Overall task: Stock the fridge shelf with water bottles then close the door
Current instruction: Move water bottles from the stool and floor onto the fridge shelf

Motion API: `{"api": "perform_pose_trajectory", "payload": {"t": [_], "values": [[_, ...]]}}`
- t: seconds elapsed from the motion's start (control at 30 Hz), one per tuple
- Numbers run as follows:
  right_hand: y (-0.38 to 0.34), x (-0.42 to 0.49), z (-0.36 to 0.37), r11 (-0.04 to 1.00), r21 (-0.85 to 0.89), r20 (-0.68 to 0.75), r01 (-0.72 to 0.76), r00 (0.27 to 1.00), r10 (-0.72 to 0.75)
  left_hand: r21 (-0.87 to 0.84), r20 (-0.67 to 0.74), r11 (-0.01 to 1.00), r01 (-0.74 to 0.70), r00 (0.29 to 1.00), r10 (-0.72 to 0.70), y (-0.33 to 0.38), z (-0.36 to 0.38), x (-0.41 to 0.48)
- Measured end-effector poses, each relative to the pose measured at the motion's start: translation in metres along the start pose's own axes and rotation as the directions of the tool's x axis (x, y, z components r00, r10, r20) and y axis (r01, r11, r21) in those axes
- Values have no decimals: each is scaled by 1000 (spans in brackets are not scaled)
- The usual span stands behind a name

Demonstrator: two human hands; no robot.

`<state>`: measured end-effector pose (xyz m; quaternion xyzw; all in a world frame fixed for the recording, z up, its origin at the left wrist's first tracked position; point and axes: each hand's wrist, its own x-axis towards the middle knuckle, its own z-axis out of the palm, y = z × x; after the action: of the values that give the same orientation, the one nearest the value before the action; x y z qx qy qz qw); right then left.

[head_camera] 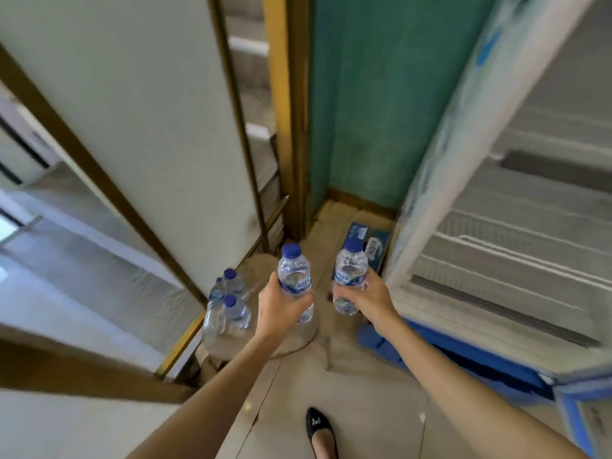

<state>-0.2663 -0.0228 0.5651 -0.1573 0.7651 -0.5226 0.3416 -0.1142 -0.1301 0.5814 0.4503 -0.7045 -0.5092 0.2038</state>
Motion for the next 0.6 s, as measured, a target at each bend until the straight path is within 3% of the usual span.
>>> {"api": "perform_pose_trajectory", "payload": {"t": [0.2,0.4,0.6], "values": [[-99,-51,-128,979,13,-158,205,967,-200,-71,117,947,-313,940,319,160,33,-10],[-192,-119,-246,921,35,-297,388,884,-361,-153,279,783,-603,734,619,316,70,-36],[-265,-152,-341,867,-25,-439,497,774,-456,-276,309,627,-728,550,775,444,112,-57]]}}
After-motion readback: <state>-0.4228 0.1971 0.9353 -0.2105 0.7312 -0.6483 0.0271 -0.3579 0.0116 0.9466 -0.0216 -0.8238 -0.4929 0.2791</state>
